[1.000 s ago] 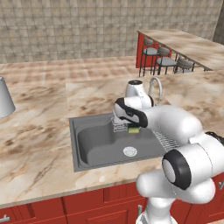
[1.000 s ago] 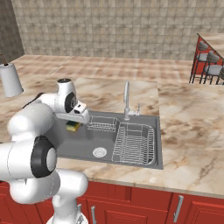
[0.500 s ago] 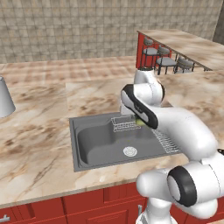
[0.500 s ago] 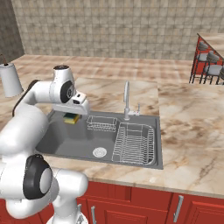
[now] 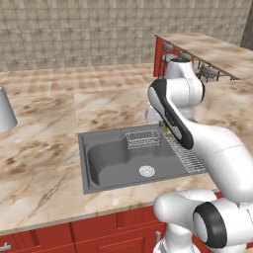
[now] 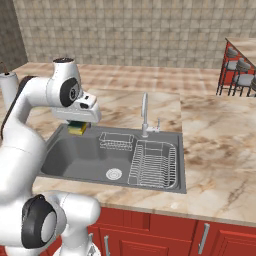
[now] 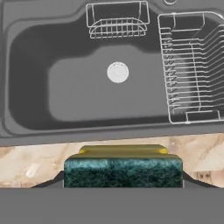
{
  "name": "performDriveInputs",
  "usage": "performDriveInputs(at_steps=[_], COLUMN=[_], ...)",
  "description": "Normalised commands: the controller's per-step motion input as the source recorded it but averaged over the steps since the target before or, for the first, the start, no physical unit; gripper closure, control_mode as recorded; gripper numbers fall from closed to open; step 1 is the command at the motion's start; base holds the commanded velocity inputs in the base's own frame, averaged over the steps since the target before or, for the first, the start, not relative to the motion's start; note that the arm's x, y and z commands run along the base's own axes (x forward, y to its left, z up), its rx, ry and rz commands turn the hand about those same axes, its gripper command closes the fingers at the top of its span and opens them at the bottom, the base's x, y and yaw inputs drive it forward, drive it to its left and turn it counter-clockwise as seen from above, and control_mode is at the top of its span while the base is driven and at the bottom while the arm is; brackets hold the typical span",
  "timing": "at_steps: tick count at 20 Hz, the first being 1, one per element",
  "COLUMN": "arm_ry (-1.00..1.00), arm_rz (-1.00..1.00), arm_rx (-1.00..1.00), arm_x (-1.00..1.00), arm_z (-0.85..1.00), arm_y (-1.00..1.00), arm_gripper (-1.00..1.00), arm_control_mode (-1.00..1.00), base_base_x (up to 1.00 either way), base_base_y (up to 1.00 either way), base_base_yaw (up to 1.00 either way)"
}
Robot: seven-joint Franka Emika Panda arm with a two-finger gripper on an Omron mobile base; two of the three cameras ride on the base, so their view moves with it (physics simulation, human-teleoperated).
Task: Pick up the bar soap and sponge from the sink, and place them back in the cabinet, and close the cabinet door.
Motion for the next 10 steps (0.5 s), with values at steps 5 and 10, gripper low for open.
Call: performDriveInputs(at_steps=[5,10], arm_ry=[0.0,0.0], arm_rz=[0.01,0.0], arm_rx=[0.0,0.0], arm_x=[-0.56,-0.64], arm_z=[0.51,0.41], arm_y=[-0.22,-0.26], arm_gripper=[1.0,1.0], arm_control_mode=[-1.0,-1.0], base_base_x=[0.0,0.0], base_base_y=[0.0,0.0], base_base_yaw=[0.0,0.0])
